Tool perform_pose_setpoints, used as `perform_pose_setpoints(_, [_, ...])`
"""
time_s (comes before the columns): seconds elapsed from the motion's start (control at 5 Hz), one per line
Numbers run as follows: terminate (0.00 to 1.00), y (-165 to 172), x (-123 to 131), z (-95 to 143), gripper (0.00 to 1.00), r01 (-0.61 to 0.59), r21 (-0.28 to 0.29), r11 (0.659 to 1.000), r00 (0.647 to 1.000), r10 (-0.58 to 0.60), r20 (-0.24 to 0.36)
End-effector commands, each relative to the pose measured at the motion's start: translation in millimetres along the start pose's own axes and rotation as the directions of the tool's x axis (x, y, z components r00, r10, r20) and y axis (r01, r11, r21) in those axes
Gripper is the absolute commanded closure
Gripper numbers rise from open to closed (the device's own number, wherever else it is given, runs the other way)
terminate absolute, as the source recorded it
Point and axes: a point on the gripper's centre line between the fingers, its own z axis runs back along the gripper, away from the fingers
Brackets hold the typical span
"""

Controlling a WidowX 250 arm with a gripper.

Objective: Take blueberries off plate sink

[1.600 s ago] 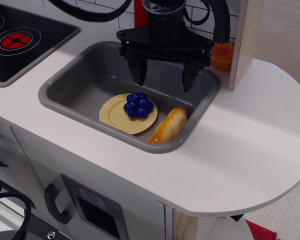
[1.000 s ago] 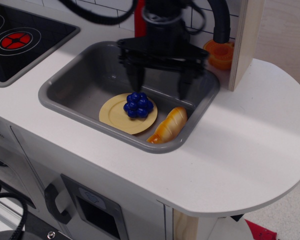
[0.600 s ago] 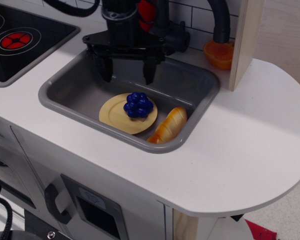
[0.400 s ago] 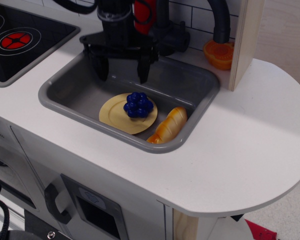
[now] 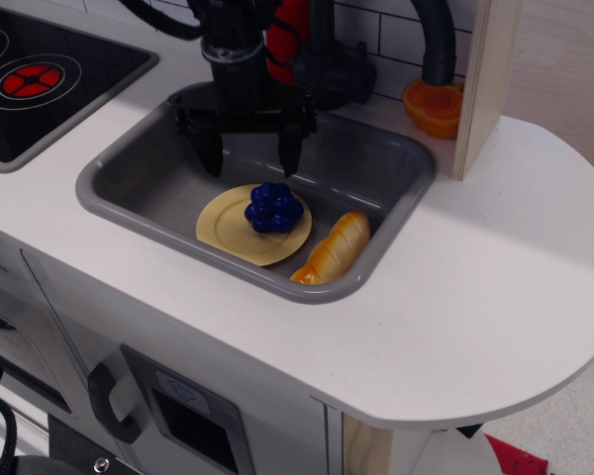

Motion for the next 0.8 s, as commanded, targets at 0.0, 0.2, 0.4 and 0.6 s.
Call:
perform_pose_setpoints(0.0, [0.0, 0, 13, -16, 0.0, -0.037, 0.021, 0.999, 0.994, 0.035, 0.103])
perform_pose_setpoints(0.2, [0.0, -7, 7, -26, 0.0, -0.061, 0.029, 0.998, 0.993, 0.058, 0.105])
perform_pose_setpoints(0.4, [0.0, -15, 4, -32, 0.0, -0.12, 0.008, 0.993, 0.99, 0.119, 0.072])
perform_pose_setpoints(0.6, [0.0, -18, 1, -39, 0.0, -0.147, 0.021, 0.989, 0.988, 0.146, 0.051])
